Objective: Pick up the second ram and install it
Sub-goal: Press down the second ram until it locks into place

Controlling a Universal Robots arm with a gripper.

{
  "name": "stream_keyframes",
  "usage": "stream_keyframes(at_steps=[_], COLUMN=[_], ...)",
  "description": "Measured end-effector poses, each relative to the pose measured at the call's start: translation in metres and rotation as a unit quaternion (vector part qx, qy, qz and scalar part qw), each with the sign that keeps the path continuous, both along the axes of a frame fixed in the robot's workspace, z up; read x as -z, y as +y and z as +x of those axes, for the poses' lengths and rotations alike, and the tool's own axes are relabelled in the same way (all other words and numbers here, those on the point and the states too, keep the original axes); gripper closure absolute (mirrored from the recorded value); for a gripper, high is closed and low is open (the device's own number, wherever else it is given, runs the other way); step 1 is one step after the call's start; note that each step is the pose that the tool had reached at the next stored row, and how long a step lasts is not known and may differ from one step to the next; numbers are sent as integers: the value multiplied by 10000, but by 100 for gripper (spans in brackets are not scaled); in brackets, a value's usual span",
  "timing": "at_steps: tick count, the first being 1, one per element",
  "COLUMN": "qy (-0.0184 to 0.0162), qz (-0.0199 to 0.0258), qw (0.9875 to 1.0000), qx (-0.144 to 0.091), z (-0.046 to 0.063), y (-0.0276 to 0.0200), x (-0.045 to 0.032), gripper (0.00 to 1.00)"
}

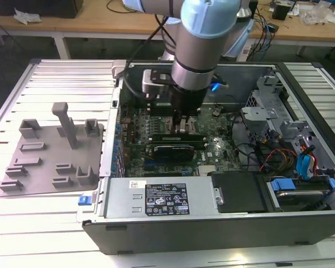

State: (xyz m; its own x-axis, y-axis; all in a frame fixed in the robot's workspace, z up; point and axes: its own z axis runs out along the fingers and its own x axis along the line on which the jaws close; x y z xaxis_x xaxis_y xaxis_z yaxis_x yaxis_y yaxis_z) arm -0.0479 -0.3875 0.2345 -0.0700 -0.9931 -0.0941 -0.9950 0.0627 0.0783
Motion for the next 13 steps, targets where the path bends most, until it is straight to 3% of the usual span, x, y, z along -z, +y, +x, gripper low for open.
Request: stream_keyframes(at_steps=[2, 4, 8, 11, 12, 13], qy=[-25, -23, -23, -32, -23, 17], qz=[0, 1, 9, 20, 14, 31], qw=[10000, 10000, 10000, 10000, 10000, 10000], qx=[0, -1, -1, -1, -2, -1], z=[-149, -176, -178, -175, -162, -42], y=[0, 0, 0, 3, 1, 0], x=[15, 40, 73, 49, 23, 19], gripper=[92, 92, 92, 92, 92, 92])
